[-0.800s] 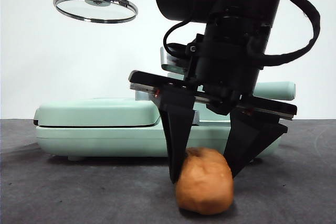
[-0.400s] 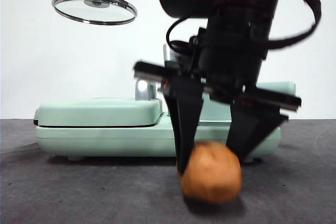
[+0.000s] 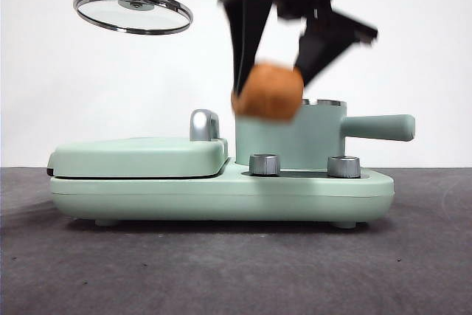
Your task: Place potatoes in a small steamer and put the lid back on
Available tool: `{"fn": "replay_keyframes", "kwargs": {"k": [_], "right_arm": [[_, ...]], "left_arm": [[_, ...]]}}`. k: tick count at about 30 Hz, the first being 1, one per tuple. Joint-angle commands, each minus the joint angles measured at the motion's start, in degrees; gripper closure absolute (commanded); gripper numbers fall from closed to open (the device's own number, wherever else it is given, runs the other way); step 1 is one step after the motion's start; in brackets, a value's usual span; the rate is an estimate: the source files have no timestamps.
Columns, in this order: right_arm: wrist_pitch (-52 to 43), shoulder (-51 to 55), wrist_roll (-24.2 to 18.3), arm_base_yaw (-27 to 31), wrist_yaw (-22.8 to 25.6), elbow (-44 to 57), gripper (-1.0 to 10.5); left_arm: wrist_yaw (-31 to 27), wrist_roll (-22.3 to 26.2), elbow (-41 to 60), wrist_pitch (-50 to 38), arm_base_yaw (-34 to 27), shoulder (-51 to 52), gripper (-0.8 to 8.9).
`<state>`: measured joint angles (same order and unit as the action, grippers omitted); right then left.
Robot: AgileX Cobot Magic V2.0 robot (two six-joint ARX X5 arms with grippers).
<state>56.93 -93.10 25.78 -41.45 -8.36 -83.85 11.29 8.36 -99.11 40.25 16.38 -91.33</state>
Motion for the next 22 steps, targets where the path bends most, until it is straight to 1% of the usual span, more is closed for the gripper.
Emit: {"fn": "replay_keyframes", "kwargs": {"k": [1, 5, 7, 10, 12, 16, 22], "right_arm": [[1.5, -2.1, -5.1, 3.5, 0.2, -6.1, 7.5], [3.9, -5.0, -7.9, 9.1, 0.1, -14.2, 7.5], [5.6, -7.4, -9.1, 11.9, -0.9, -18.6, 7.5], [7.4, -11.5, -10.4, 15.0, -0.9, -24.5, 7.5], [7.7, -14.3, -10.5, 16.4, -1.4, -27.8, 7.5], [7.8, -20.0, -10.9, 18.5, -4.4, -33.8, 7.5], [7.9, -27.5, -11.2, 19.2, -4.8, -39.3, 7.5]], "left_arm": [[0.3, 0.4, -1.7, -2.1, 0.1, 0.0, 7.64], [0.3, 0.4, -1.7, -2.1, 0.1, 0.0, 7.64], [0.3, 0.4, -1.7, -2.1, 0.1, 0.0, 7.64], [0.3, 0.4, -1.7, -2.1, 0.1, 0.0, 7.64], [0.3, 0.4, -1.7, -2.1, 0.1, 0.0, 7.64], [0.3, 0.4, -1.7, -2.1, 0.1, 0.0, 7.64], [0.3, 0.4, -1.7, -2.1, 0.1, 0.0, 7.64]]}}
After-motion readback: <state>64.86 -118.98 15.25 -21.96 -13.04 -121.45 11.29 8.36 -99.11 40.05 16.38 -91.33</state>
